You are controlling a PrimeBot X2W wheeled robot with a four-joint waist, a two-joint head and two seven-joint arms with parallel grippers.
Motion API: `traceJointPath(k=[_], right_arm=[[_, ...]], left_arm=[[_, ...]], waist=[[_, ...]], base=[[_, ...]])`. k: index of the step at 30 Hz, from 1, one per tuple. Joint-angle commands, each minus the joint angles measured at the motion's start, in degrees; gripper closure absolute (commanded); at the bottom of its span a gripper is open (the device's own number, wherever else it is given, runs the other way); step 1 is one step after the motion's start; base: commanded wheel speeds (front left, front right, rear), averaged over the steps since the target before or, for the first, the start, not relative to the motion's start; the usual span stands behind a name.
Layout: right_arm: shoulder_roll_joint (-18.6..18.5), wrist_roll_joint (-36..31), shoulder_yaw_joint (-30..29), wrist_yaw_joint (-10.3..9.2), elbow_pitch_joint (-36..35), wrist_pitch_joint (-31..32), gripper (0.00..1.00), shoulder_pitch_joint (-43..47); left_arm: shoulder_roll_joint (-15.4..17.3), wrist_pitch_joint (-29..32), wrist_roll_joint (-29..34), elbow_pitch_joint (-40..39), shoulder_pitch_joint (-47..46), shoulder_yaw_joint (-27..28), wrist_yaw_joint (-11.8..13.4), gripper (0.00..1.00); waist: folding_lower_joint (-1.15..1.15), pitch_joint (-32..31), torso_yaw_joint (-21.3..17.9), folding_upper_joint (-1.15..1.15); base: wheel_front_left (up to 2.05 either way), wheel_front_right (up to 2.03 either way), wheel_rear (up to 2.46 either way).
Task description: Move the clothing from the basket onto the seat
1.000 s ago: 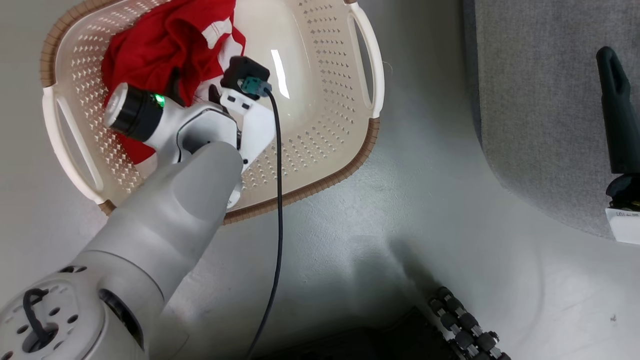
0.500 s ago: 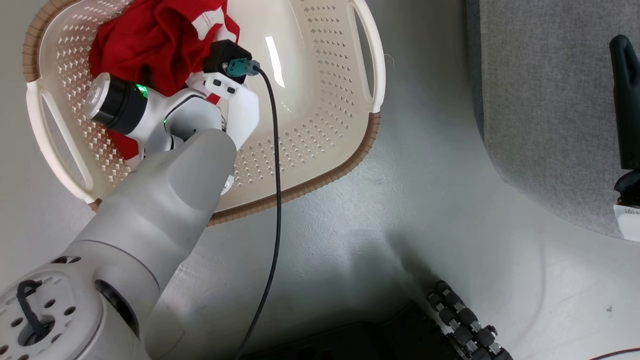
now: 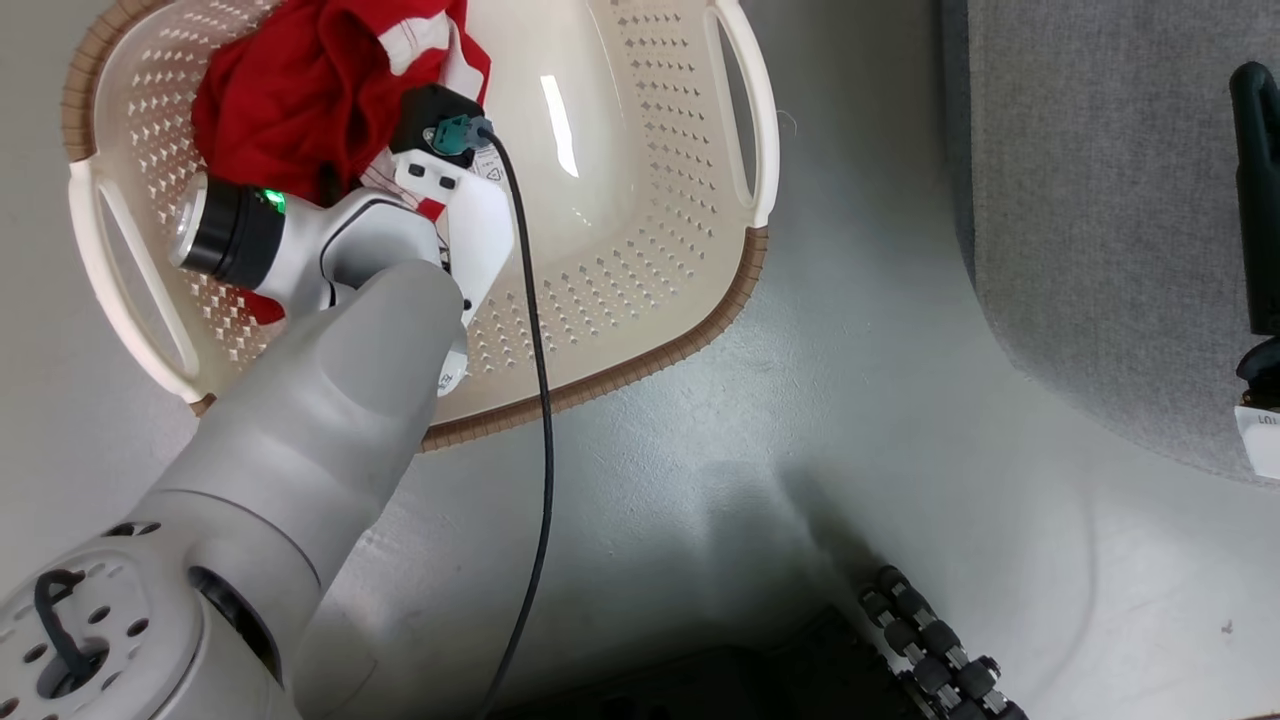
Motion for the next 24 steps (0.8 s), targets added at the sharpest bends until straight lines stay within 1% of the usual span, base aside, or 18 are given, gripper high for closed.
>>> traceJointPath(k=[1,6,14,23,24], right_arm=[[-0.8,0.8,1.0,0.28,-0.2,-0.1,0.0,2.6],[-1.0,0.6,0.6,0.28,0.1,-0.1,0.0,2.8],[-2.0,0.0,-0.3,0.28,0.7,-0.1,0.0,4.3],[-3.2,-1.3,0.3,0.28,1.1,-0.1,0.0,7.1],[-3.2,-1.3,0.3,0.28,1.1,-0.1,0.0,7.1]], left_arm=[[-0.2,-1.2,-0.8,-0.5,2.1,1.0,-0.1,1.0],[-0.2,-4.0,-2.1,-1.9,3.8,0.6,-0.4,1.0],[-0.2,-9.7,-5.0,-6.1,8.1,-0.1,-0.8,1.0],[-0.2,-19.8,-8.7,-9.4,12.5,-0.5,-1.2,1.0],[-0.2,-19.8,-8.7,-9.4,12.5,-0.5,-1.2,1.0]], waist=[[0.0,-0.7,0.2,0.0],[0.0,-3.2,0.5,0.0],[0.0,-10.0,2.3,0.0],[0.0,-19.8,5.4,0.0],[0.0,-19.8,5.4,0.0]], base=[[0.0,0.0,0.0],[0.0,0.0,0.0],[0.0,0.0,0.0],[0.0,0.0,0.0],[0.0,0.0,0.0]])
